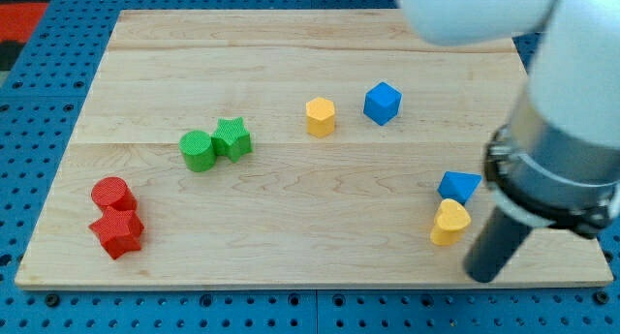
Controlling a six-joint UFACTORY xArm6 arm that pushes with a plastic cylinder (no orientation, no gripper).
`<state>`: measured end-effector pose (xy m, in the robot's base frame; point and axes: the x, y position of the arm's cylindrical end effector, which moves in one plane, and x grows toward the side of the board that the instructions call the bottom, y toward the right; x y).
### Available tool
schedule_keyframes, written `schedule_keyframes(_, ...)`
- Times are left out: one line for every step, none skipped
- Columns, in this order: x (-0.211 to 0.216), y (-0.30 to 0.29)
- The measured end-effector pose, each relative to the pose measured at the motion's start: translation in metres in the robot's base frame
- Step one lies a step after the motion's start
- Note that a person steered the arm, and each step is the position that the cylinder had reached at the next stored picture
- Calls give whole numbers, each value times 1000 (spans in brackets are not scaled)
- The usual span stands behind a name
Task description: Slide the yellow heart towards the center
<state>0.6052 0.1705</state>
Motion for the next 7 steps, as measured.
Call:
schedule_keyframes(-4, 4)
schedule_keyframes(-18, 5)
schedule_keyframes(-38, 2)
schedule_keyframes(-41, 1)
schedule_keyframes(-42, -40)
schedule_keyframes(-43, -48)
schedule_keyframes(-43, -58)
